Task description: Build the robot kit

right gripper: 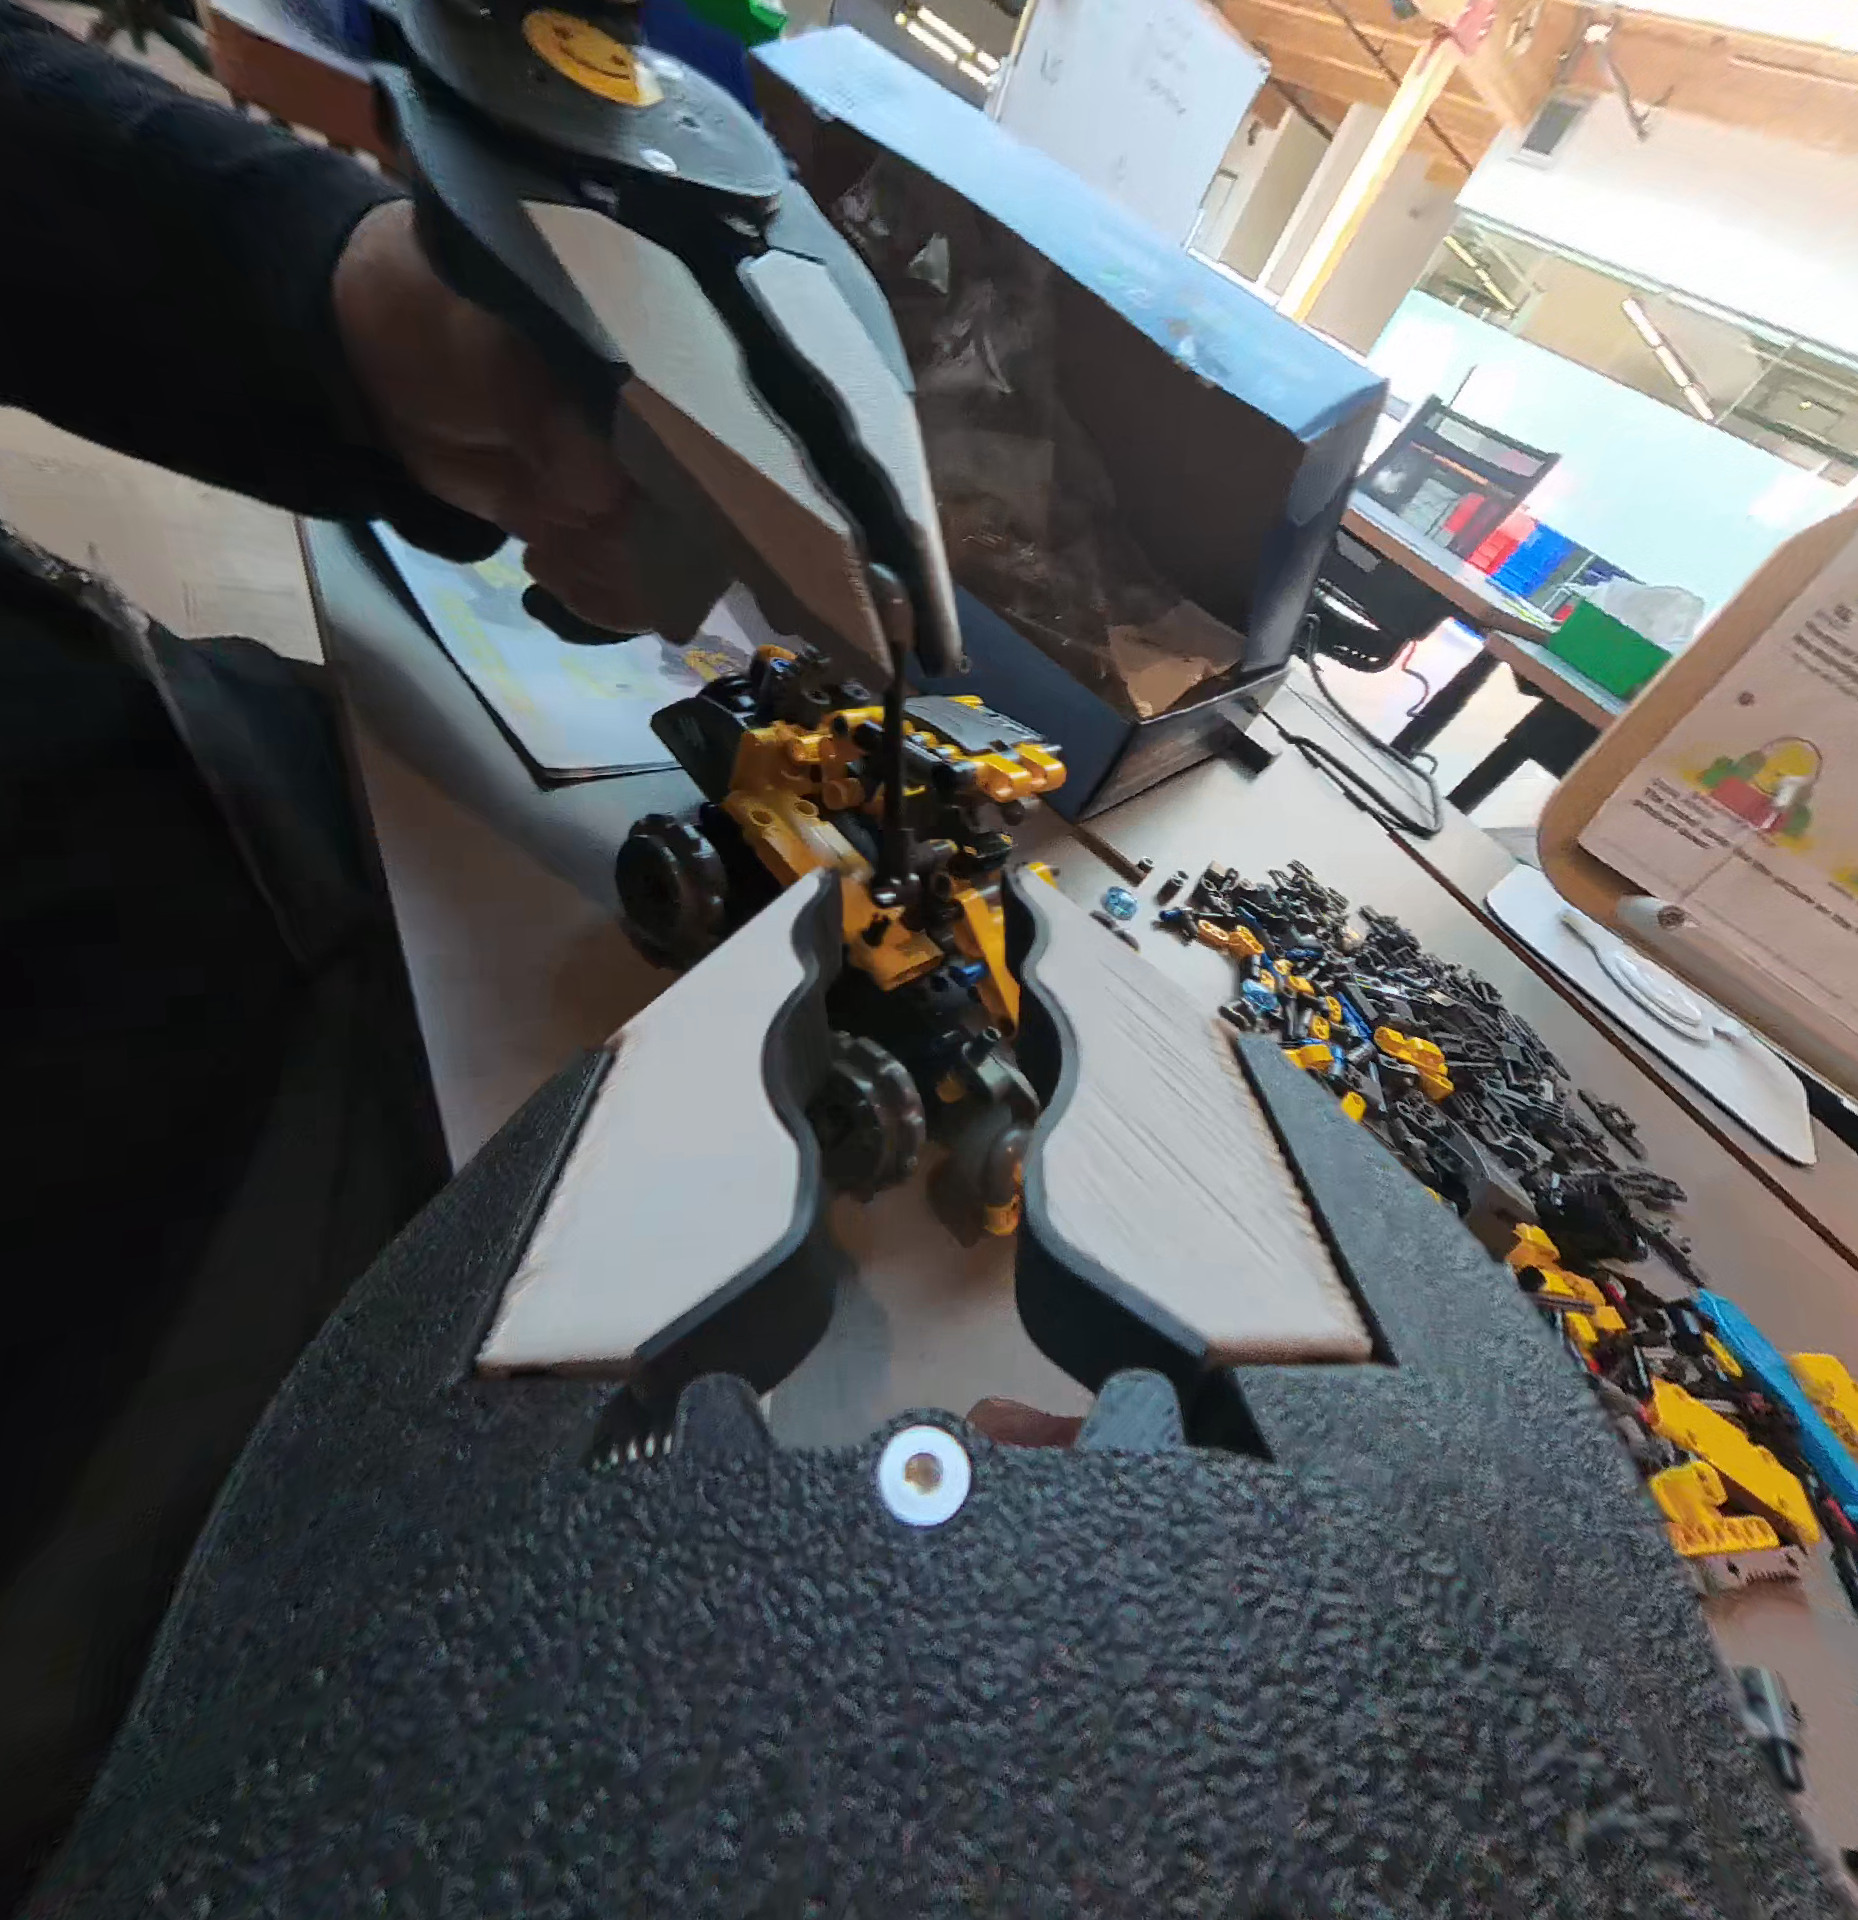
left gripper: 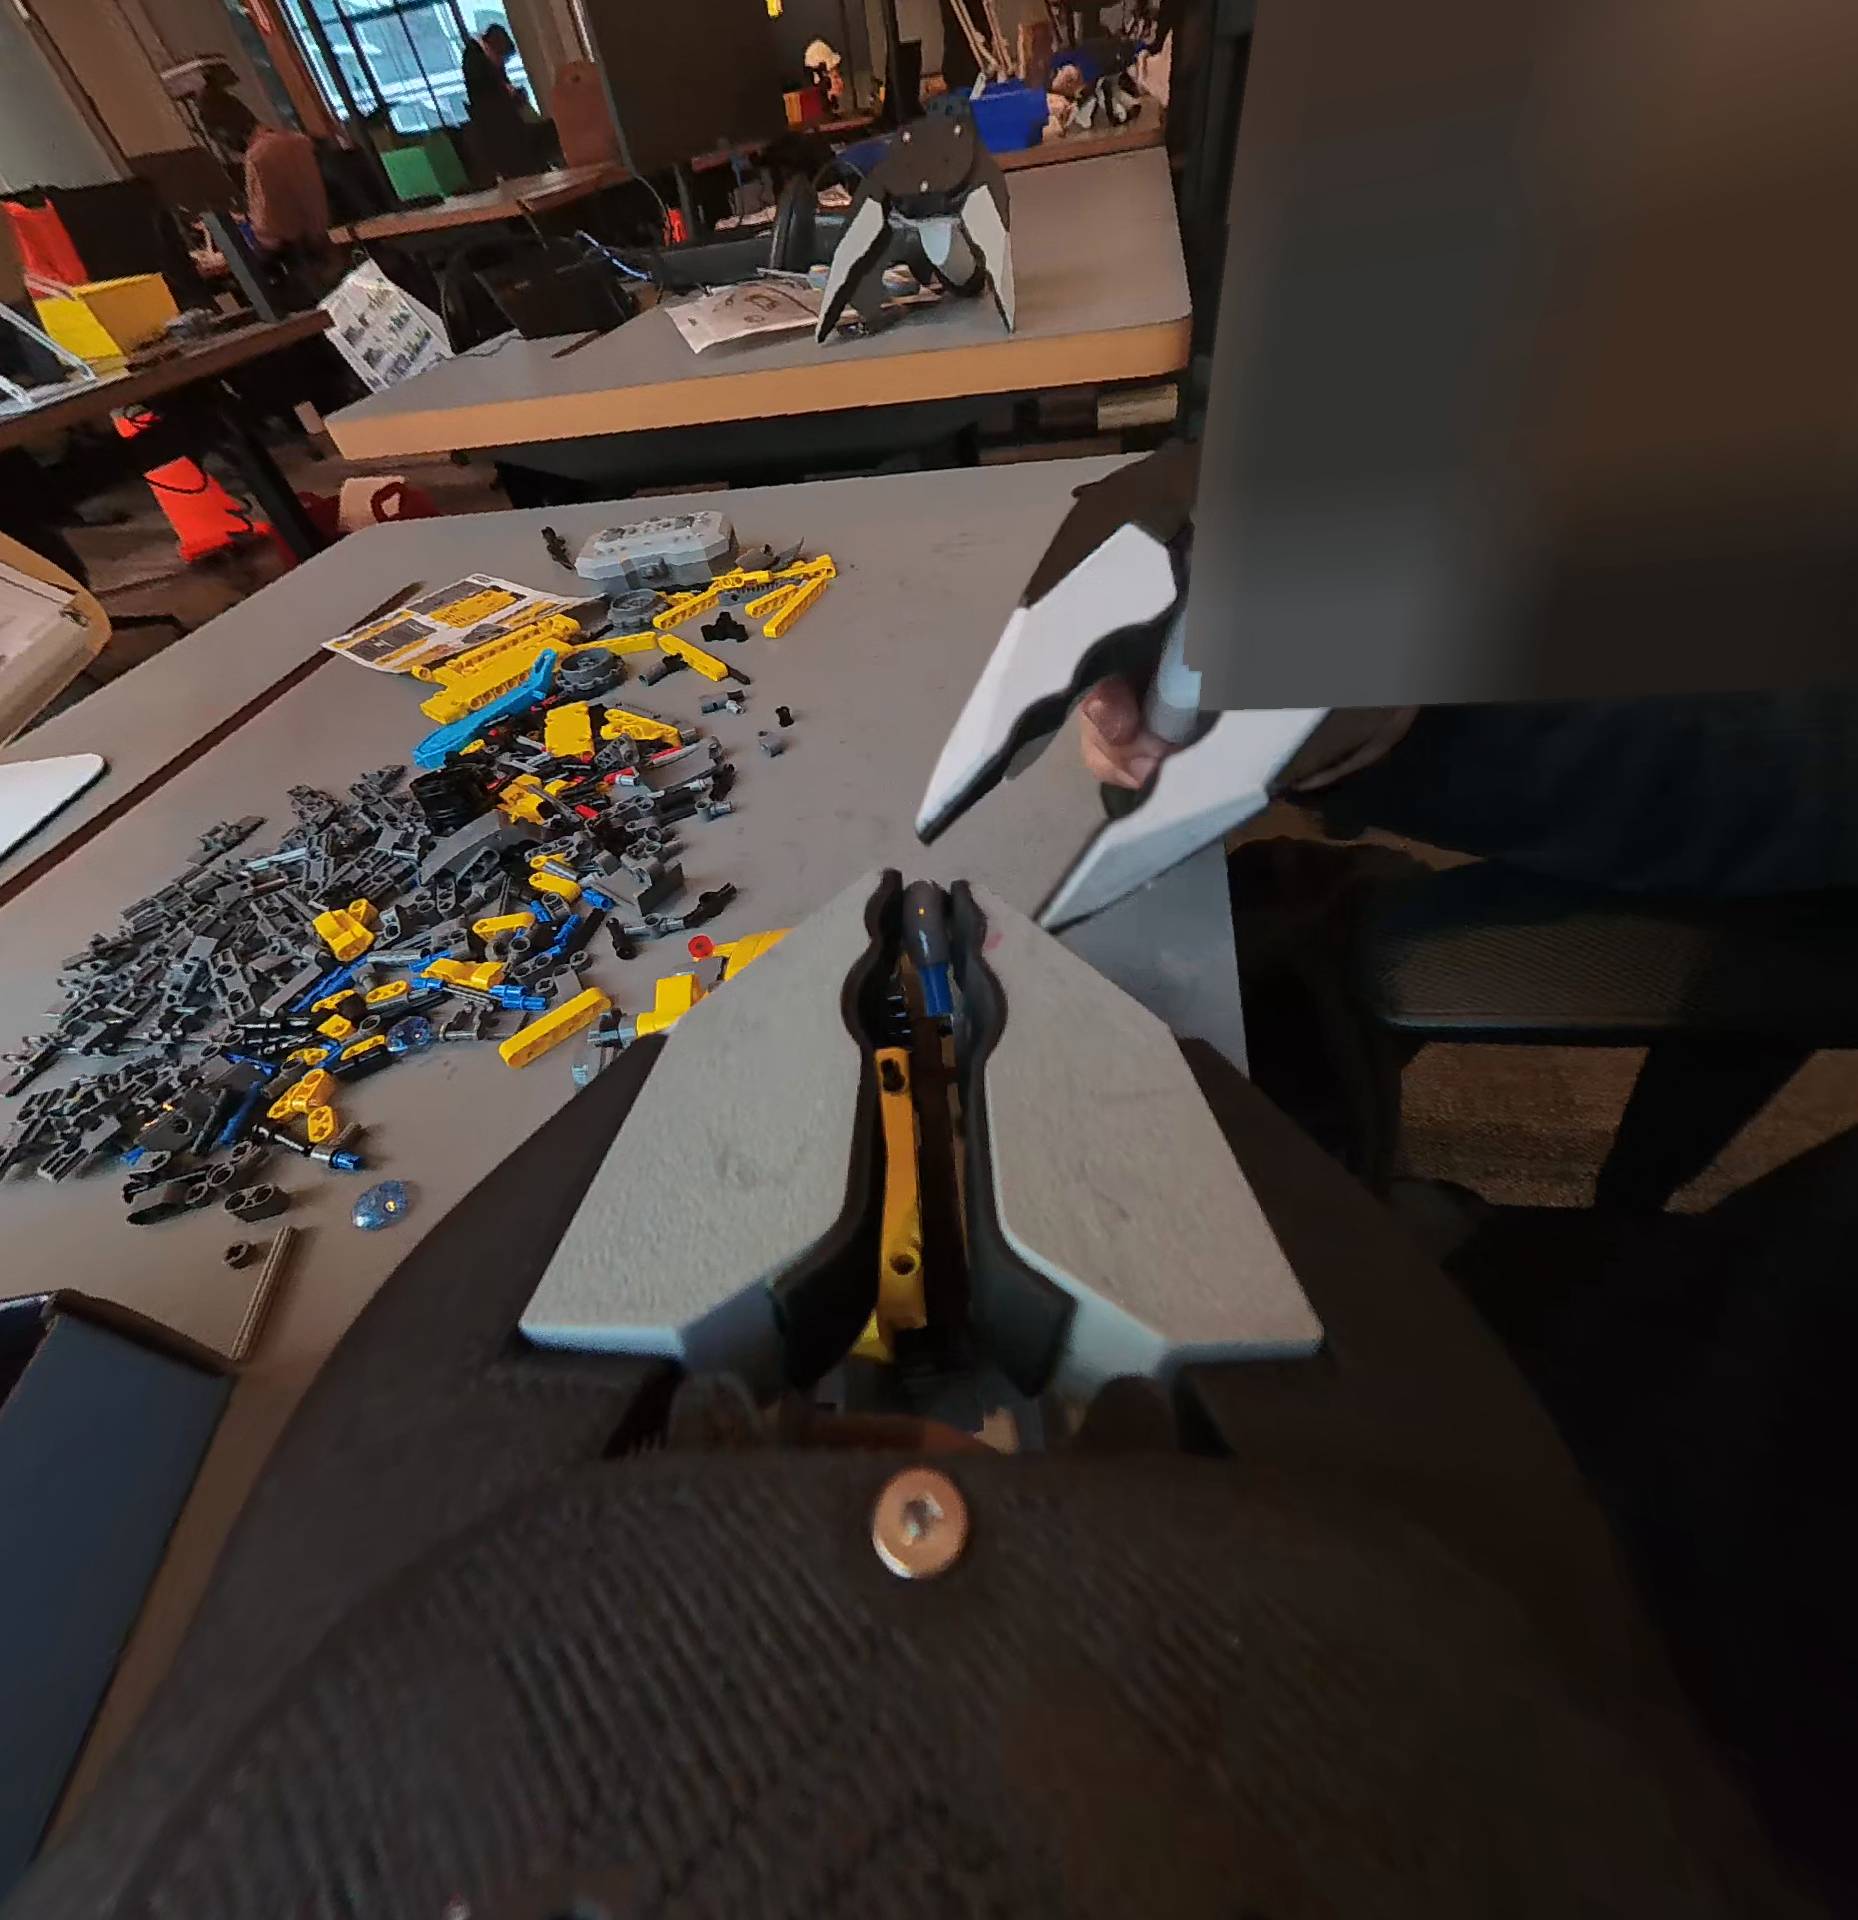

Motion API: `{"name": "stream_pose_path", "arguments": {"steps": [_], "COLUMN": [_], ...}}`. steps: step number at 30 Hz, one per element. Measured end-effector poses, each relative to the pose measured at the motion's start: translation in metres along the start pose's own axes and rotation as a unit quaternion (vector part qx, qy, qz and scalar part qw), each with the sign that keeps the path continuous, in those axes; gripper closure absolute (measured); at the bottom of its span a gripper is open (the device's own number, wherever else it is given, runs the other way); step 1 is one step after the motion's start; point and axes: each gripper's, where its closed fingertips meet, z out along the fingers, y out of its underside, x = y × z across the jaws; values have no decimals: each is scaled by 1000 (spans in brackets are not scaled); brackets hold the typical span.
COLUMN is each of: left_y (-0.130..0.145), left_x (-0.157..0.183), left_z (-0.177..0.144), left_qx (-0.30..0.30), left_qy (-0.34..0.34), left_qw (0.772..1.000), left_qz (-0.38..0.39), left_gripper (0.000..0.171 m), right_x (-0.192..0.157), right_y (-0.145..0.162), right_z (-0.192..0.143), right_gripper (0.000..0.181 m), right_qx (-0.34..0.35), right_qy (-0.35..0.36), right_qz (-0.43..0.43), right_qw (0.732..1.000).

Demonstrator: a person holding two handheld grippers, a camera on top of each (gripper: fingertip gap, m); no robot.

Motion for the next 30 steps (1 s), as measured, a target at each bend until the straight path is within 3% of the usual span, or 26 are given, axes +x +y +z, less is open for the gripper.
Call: {"name": "stream_pose_path", "arguments": {"steps": [2,7,11,15,22,30], "left_y": [1,-3,5,13,27,33], "left_x": [-1,3,0,-6,-17,-19], "left_z": [2,5,2,-10,-34,-39], "left_qx": [1,16,-4,-33,-61,-60], "left_qy": [0,4,-5,-28,-61,-63], "left_qw": [1000,1000,1000,999,996,995], "left_qz": [-14,-17,3,16,-5,-48], "left_gripper": [167,167,166,145,149,152], "right_x": [-6,0,1,12,14,20], "right_y": [-1,13,14,24,28,27], "right_z": [5,15,17,17,19,18], "right_gripper": [152,173,174,174,174,174], "right_qx": [-6,-58,-55,-65,-76,-71], "right_qy": [2,65,79,102,111,116], "right_qz": [-10,-78,-86,-94,-104,-85], "right_qw": [1000,993,992,988,985,987]}}
